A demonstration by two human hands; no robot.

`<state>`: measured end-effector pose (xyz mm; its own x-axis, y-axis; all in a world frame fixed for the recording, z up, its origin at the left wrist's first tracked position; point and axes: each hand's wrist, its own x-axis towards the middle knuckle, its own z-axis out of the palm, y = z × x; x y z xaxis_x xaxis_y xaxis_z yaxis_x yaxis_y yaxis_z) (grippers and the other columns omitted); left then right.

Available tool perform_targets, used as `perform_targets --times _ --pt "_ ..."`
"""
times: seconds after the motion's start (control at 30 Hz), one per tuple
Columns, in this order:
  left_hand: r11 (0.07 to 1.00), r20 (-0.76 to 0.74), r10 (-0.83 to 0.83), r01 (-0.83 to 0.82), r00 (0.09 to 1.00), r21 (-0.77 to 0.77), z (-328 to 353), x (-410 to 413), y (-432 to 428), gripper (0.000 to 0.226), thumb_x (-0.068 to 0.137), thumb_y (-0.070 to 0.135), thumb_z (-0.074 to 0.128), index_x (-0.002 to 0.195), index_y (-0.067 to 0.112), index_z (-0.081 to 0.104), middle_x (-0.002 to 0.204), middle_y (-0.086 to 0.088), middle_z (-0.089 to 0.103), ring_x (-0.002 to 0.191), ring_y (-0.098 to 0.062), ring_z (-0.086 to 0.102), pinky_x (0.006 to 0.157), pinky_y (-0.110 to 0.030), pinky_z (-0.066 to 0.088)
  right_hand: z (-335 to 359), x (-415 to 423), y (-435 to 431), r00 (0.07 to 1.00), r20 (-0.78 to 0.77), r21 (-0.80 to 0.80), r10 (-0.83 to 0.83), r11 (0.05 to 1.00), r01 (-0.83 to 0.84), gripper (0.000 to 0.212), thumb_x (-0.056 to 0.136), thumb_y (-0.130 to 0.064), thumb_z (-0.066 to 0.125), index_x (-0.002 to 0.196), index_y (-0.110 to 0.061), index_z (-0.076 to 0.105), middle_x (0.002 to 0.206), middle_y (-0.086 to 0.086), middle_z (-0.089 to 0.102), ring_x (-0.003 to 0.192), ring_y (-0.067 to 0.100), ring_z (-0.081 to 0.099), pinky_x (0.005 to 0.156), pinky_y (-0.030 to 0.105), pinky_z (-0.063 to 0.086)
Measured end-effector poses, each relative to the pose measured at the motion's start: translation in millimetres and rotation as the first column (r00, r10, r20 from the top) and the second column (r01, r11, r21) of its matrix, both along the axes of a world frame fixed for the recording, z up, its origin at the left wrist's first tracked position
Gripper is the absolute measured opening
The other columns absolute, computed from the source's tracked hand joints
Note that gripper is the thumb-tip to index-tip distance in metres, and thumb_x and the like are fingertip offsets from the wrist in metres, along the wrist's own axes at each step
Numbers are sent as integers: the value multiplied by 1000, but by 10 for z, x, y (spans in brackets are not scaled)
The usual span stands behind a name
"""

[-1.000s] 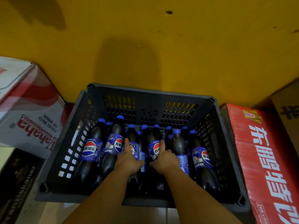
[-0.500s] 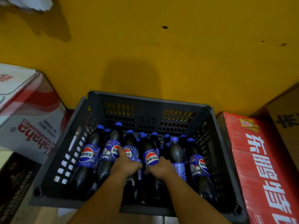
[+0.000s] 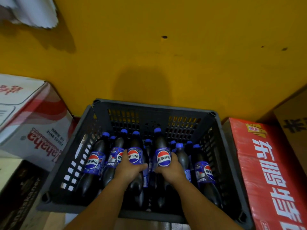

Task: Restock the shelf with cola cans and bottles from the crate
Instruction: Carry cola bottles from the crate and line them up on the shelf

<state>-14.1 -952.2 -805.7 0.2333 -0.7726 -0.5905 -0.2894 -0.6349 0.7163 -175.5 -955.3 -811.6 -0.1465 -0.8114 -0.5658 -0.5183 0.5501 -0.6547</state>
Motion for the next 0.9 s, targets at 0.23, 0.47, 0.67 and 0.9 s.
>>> perform_targets --times 0.23,0.47,0.67,0.9 --pt "989 -29 -57 52 998 -138 1057 98 161 97 80 29 73 149 34 5 144 -5 42 123 -26 48 98 -35 42 1152 -57 32 991 134 -208 -20 977 48 110 74 -20 77 148 -38 -2 133 2 52 108 20 57 89 31 46" --pt "918 -65 -50 20 997 -396 2956 176 289 99 80 13 72 147 39 5 131 7 46 105 -7 53 85 -22 42 3037 -4 182 986 152 -329 73 944 -19 108 74 -14 77 148 -38 1 121 -10 53 104 8 55 88 25 44" --pt "816 44 52 -17 998 -578 4707 397 428 99 65 48 67 135 65 -1 136 -3 45 116 -17 52 94 -42 48 4702 183 351 975 184 -458 123 889 -26 108 73 -14 78 146 -43 2 121 -17 50 109 6 53 92 28 46" --pt "687 180 140 36 974 -726 6353 766 685 102 76 27 76 139 54 -1 133 -5 45 114 -18 50 97 -44 46 6427 566 520 961 180 -648 210 761 -45 105 73 -17 78 140 -50 4 117 -26 42 105 2 50 88 24 45"
